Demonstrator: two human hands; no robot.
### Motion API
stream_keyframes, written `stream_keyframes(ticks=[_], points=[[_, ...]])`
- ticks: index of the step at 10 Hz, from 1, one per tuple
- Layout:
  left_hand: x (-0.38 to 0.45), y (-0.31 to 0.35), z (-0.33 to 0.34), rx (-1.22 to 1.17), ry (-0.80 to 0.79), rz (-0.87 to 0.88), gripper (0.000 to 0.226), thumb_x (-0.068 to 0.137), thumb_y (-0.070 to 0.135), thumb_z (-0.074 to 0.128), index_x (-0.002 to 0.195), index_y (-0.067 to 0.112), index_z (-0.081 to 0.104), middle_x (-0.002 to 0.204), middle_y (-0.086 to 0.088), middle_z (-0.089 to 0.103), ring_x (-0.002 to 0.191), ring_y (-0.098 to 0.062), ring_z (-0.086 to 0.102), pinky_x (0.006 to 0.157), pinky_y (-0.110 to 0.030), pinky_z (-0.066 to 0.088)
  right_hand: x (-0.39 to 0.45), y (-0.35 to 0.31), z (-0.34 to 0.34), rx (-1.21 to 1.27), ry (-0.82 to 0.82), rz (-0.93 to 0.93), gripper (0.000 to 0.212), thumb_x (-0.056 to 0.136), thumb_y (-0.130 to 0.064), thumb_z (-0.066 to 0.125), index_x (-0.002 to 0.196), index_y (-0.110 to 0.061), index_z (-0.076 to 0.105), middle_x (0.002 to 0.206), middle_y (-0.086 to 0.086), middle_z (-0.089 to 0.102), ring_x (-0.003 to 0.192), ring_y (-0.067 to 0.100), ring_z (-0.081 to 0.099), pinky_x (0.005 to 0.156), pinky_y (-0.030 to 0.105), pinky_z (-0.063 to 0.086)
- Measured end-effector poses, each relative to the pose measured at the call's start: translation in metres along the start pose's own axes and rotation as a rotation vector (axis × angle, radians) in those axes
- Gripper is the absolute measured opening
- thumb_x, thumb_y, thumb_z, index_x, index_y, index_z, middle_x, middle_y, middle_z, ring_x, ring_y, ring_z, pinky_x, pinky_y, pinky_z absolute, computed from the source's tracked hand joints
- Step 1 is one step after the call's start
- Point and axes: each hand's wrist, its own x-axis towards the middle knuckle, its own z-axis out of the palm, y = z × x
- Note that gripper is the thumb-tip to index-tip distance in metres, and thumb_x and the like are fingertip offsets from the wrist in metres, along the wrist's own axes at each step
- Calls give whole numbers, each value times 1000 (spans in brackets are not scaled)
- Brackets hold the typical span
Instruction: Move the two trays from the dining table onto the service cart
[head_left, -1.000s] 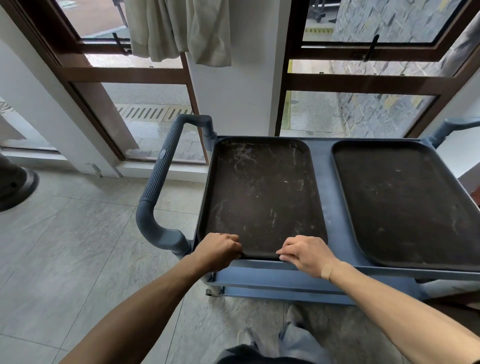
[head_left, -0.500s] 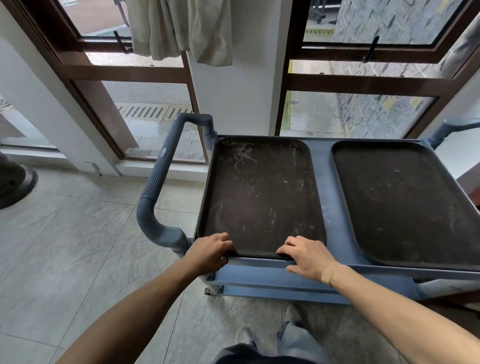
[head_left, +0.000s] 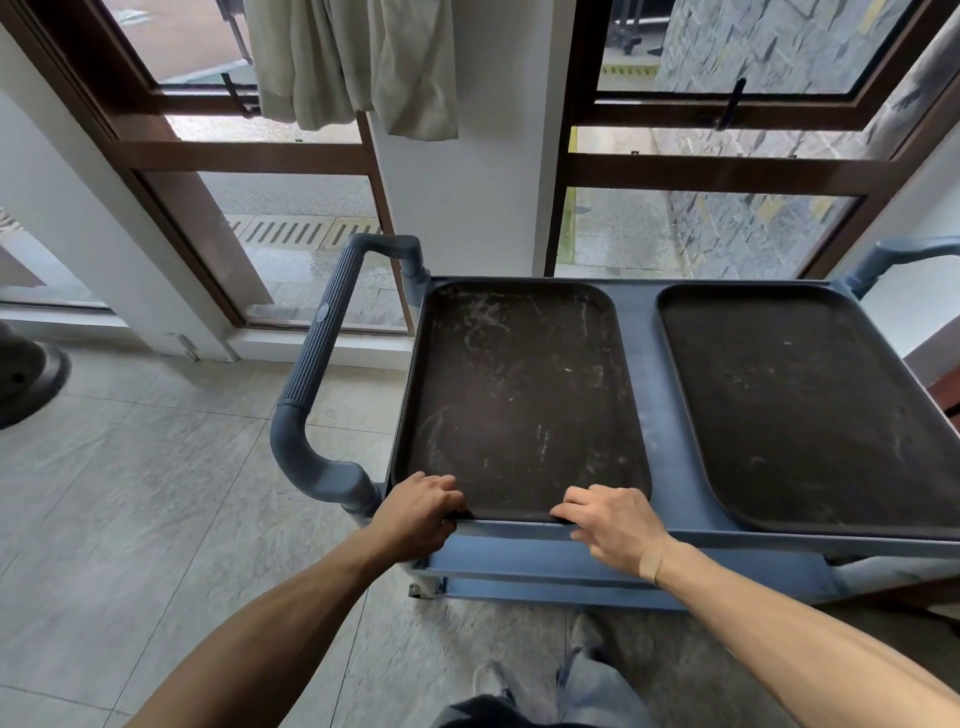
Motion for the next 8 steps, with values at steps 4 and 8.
stream_keyframes(ticks=[4,8], points=[[3,1,3,49,-32,-14,43,89,55,53,118,24,61,112,3,58,105,-17,55,86,-32,40,-12,4,3,88,-19,67,55,90,-58,51,138,-31,50,127,-8,55,110,15,51,81,30,49],[11,33,-2,103,19,-162,80,79,84,16,99,26,67,95,7,60,88,-11,58,78,-30,39,-45,50,-19,117,-1,102,53,93,-64,38,131,-32,57,125,-10,61,112,13,55,89,30,47]])
